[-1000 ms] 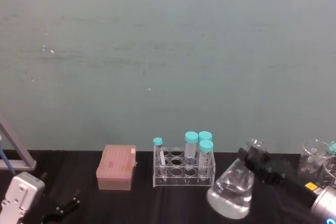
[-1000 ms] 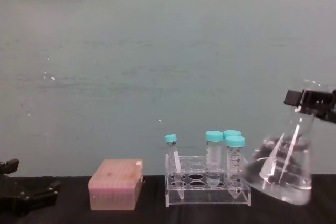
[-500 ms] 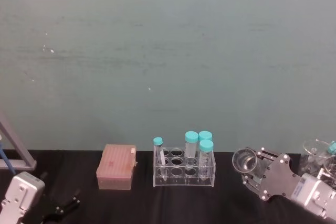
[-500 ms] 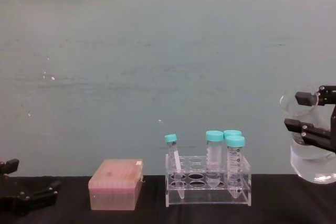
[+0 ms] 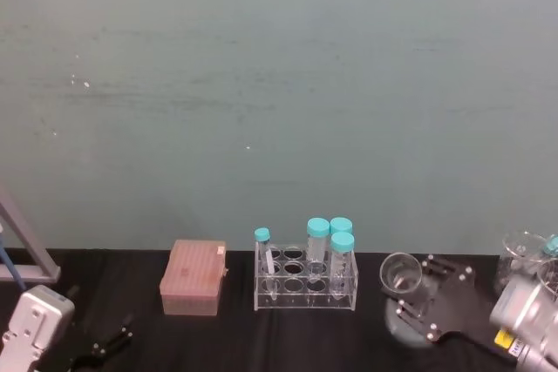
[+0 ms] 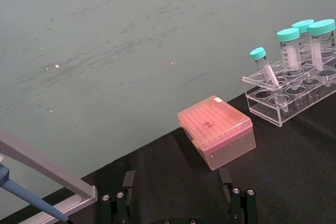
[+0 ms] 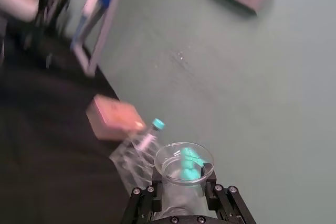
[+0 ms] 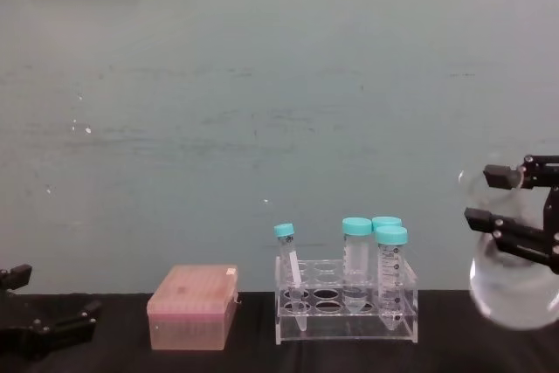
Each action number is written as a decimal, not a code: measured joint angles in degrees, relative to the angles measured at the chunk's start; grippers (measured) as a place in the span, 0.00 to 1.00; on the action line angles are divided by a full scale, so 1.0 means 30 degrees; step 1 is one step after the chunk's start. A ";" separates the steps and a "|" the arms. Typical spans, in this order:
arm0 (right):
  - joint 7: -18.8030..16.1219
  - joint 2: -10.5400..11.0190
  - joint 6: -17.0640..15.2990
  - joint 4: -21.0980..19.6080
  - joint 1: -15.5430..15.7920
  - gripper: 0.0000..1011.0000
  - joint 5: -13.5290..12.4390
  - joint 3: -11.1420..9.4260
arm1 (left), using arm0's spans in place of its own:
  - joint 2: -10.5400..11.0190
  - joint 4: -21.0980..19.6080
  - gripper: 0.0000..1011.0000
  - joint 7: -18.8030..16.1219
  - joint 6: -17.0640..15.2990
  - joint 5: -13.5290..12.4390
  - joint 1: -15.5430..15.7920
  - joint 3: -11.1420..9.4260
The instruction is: Pick up the beaker with the right gripper, shake it three times, and then put it down.
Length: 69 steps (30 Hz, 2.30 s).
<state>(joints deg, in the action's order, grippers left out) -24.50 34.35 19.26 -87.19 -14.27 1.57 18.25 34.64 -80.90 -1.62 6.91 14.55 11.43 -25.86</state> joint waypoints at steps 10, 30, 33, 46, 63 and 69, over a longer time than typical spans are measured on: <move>-0.2699 -0.2598 -0.8526 -0.0236 0.1181 0.45 -1.1634 -0.2375 | 0.0001 -0.0001 0.99 0.0000 0.0000 -0.0001 0.0000 0.0000; -0.1867 -0.1810 -0.7152 -0.0408 0.0872 0.45 -1.1090 -0.1341 | 0.0001 -0.0001 0.99 0.0000 0.0000 -0.0001 -0.0001 0.0000; -0.1794 -0.1684 -0.7026 -0.0376 0.0792 0.45 -1.1087 -0.1174 | 0.0001 -0.0001 0.99 0.0000 0.0000 0.0000 -0.0001 0.0001; -0.1750 -0.1647 -0.6988 -0.0324 0.0764 0.45 -1.1123 -0.1117 | 0.0001 -0.0001 0.99 0.0001 0.0000 -0.0001 -0.0001 0.0001; -0.1540 -0.1489 -0.6900 0.0049 0.0683 0.45 -1.1588 -0.1091 | 0.0000 -0.0001 0.99 0.0000 0.0000 -0.0001 -0.0001 0.0001; -0.1168 -0.1565 -0.6767 0.0797 0.0224 0.45 -1.1899 -0.1227 | 0.0001 -0.0001 0.99 0.0000 0.0000 0.0000 0.0000 0.0000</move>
<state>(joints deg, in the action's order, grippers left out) -28.01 29.65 -1.05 -84.80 -13.60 -34.13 14.57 34.65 -80.90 -1.62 6.91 14.55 11.43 -25.86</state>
